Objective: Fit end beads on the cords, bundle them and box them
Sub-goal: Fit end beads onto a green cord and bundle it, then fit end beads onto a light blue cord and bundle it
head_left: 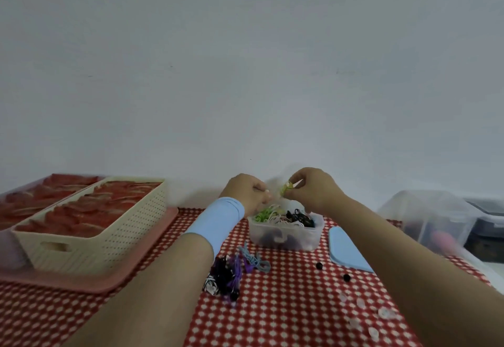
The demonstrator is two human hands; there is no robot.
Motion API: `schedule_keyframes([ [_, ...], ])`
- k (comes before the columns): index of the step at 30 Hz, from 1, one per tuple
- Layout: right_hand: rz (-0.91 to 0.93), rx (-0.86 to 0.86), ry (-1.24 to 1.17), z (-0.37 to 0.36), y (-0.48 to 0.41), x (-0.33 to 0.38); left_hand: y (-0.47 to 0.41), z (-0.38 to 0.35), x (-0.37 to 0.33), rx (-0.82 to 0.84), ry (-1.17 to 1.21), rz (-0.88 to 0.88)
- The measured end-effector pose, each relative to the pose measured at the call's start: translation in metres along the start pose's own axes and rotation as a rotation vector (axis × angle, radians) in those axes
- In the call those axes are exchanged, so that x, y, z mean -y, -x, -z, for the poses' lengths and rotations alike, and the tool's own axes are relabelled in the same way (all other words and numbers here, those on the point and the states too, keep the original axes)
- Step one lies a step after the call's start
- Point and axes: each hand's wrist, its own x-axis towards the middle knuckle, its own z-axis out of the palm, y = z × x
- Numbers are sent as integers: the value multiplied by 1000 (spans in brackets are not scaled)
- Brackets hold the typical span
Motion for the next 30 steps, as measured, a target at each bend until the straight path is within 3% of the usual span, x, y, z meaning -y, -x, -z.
schedule_keyframes([
  [2, -16, 13, 107, -8, -9, -8, -9, -7, 7, 56, -261, -42],
  [5, -23, 67, 248, -21, -16, -20, -15, -14, 15, 144, -406, -56],
  [8, -17, 47, 281, -25, -16, -24, -18, -14, 18, 168, -413, -108],
  [14, 144, 26, 118, -16, 4, 2, 0, 6, 26, 66, -288, -155],
  [17, 222, 211, 83, -19, 26, 23, 24, 17, 33, 77, -263, -117],
  [22, 200, 532, 259, -51, 60, 33, 62, 22, 50, 244, -377, -27],
  [25, 176, 510, 355, -67, 76, 32, 79, 24, 59, 277, -366, 15],
  [30, 105, 418, 201, -62, 92, 20, 97, 27, 55, 261, -319, -8],
])
